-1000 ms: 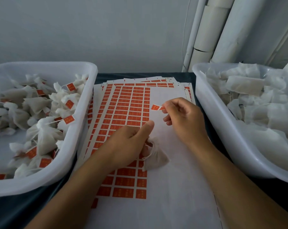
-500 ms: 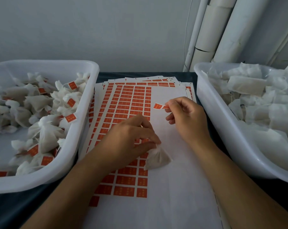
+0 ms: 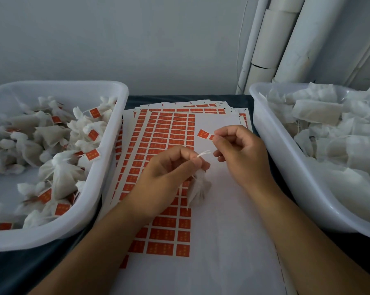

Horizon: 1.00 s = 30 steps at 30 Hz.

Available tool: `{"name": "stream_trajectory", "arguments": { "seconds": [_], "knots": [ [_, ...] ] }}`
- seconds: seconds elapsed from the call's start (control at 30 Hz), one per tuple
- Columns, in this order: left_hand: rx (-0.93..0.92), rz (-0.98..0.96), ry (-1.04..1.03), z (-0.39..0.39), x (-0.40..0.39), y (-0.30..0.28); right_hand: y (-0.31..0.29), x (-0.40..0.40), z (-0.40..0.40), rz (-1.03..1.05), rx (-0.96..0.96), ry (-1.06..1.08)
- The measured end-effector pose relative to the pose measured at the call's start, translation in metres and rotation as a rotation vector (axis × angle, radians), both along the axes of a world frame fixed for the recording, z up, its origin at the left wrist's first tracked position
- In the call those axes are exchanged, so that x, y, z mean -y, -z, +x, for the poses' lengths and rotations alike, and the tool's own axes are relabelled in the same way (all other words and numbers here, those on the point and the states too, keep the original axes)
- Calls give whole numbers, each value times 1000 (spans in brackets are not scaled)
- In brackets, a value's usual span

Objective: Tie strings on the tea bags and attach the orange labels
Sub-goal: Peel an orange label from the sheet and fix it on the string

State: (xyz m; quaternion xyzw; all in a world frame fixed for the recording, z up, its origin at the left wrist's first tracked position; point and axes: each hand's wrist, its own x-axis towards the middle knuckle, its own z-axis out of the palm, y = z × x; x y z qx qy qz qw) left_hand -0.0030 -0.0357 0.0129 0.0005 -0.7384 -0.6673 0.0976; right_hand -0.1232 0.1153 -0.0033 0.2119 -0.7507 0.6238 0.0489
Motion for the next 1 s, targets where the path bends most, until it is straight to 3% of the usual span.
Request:
{"name": "stream_trajectory", "arguments": {
  "seconds": [0.13,0.3,0.6,0.67,0.87,1.0],
  "knots": [
    [114,106,-75,0,4,1,-2,0,1,-35,24,14],
    [104,110,-137,0,7,0,-7,0,5,-90,45,-5],
    [160,258,-242,0,3,0,-13,5,19,-439,418,-334],
    [173,225,-299,-1,2,1,-11,8,25,-431,455,-362],
    [47,-157,-424,-5,4,1,-6,19,40,-394,507,-310],
    [45,-141,-402,-6,8,1,-6,21,47,-442,539,-326]
  ]
}}
